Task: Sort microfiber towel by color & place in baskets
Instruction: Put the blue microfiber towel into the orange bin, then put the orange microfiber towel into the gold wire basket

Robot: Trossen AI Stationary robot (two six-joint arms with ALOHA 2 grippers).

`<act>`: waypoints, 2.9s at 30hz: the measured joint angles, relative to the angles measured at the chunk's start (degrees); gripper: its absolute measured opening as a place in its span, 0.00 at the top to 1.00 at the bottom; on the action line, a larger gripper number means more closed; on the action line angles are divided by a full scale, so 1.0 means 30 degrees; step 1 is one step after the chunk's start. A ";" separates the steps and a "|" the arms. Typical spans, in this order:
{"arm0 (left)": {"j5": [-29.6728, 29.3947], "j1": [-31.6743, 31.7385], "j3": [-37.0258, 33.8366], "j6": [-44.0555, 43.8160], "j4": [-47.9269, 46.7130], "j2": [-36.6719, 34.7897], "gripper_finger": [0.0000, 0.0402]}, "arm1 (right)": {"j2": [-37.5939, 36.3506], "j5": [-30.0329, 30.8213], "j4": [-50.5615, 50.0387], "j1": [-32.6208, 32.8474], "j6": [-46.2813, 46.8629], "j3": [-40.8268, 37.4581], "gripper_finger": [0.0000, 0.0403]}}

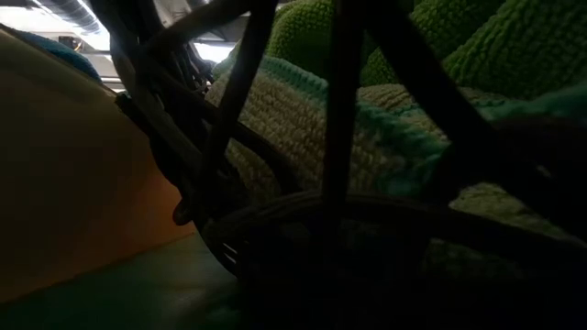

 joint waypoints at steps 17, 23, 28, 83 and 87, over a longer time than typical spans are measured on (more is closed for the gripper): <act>-0.5847 -0.0305 0.0000 -0.7461 -0.9471 0.3225 1.00 | 0.0026 -0.0005 -0.1919 0.0000 0.1270 0.0000 0.45; -0.4224 0.0250 0.0000 -0.7538 -1.1032 0.5571 1.00 | 0.0029 -0.0005 -0.2381 0.0000 0.1310 0.0000 0.45; -0.2095 0.0576 0.0000 -0.7537 -1.1487 0.7692 1.00 | 0.0044 -0.0005 -0.2595 0.0000 0.1314 0.0000 0.45; 0.5763 0.2016 -0.0007 -0.7491 -1.2648 0.8351 0.71 | 0.0051 -0.0668 -0.5193 0.0000 0.2377 -0.0073 0.45; 0.5745 0.2053 -0.0007 -0.7531 -1.2273 0.7757 0.71 | 0.0051 -0.0663 -0.6589 0.0000 0.3678 -0.0073 0.45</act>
